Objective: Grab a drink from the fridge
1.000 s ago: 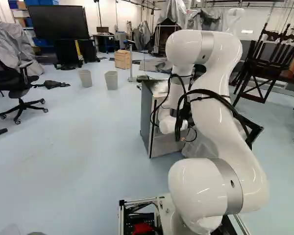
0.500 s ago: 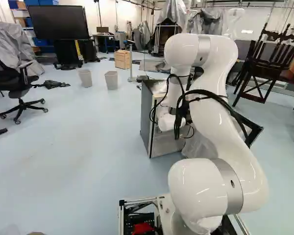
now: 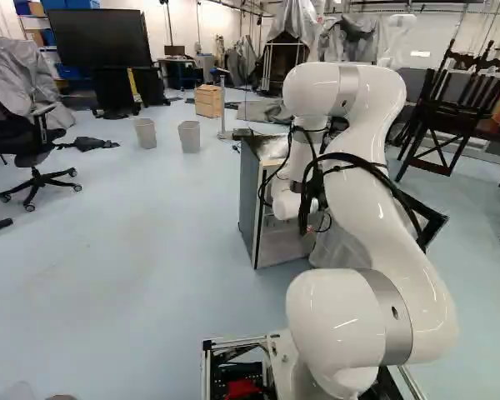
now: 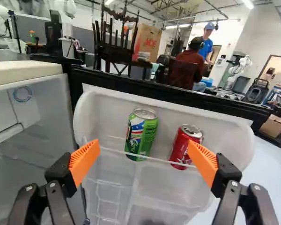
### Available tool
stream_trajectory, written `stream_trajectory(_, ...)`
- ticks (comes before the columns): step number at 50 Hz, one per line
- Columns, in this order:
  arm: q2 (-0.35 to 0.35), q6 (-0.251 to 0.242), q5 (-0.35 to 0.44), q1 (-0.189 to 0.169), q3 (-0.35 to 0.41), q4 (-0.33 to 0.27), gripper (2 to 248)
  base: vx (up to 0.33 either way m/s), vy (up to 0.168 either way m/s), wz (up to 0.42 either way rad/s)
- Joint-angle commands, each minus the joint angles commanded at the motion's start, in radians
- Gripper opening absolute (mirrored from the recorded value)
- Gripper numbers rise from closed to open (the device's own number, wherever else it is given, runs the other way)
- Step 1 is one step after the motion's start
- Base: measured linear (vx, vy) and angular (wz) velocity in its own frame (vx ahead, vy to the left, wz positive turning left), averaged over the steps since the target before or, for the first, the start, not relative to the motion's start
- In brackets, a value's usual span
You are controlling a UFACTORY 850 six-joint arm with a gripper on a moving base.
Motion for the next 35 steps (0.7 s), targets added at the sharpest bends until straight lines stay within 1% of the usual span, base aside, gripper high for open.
stream_trajectory(14,0.001,0.0,0.0,-0.011,0.003,0.0,247,0.0,0.0,0.0)
stream_trajectory(35,0.043,0.0,0.0,-0.027,0.09,0.0,247,0.0,0.0,0.0)
